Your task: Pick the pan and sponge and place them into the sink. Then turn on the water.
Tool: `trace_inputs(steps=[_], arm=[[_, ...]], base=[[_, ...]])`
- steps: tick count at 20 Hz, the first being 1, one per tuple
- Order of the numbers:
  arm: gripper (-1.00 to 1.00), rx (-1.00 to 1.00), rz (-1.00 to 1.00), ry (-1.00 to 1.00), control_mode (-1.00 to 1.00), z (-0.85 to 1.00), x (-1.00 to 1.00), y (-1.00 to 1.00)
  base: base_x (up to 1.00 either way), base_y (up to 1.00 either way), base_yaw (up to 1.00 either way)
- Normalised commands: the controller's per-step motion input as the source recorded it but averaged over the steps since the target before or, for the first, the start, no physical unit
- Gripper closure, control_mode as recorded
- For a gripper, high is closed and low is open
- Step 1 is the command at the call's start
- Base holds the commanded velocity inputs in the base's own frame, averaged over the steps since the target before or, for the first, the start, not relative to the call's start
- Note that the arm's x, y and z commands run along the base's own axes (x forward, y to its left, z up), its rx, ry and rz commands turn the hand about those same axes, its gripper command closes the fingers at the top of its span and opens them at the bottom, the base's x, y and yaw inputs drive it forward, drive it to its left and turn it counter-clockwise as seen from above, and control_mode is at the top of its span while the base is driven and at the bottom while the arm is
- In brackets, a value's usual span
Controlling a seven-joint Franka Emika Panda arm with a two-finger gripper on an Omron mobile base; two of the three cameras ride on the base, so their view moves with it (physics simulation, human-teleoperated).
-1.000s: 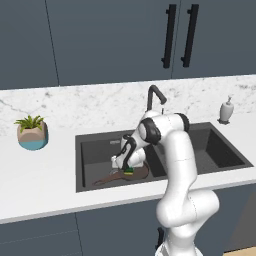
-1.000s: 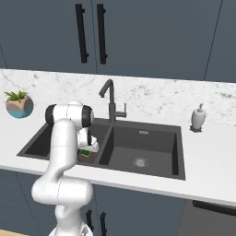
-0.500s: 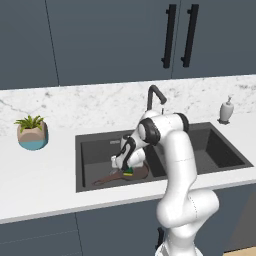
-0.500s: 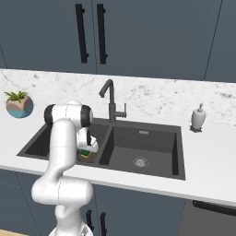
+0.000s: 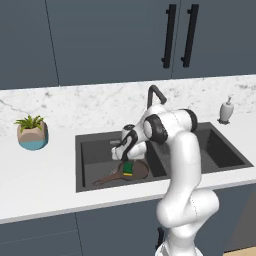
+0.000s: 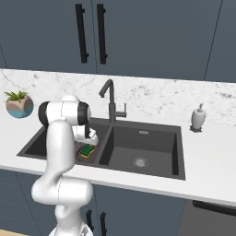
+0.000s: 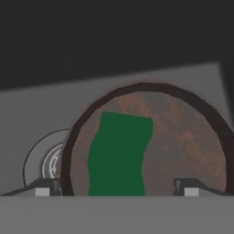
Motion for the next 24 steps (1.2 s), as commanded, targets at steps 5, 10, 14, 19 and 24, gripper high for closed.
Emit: trace_inputs(steps=[5,10,14,19,24], arm=[[-1.0,0.0,0.0,-0.01,-1.0,0.76,-0.26,-0.11],[-1.0,0.0,0.0,-0.03,-1.0,0.66,-0.48,-0.19],[-1.0,0.0,0.0,-0.08,-1.0,0.5,-0.6,-0.29],[-1.0,0.0,0.0,-0.21,-1.0,0.25,-0.43,-0.28],[-1.0,0.0,0.0,-0.29,-1.0,0.5,-0.23,-0.14]], base=[[0.0,0.0,0.0],[0.0,0.0,0.0],[0.0,0.0,0.0],[0.0,0.0,0.0],[0.0,0.0,0.0]])
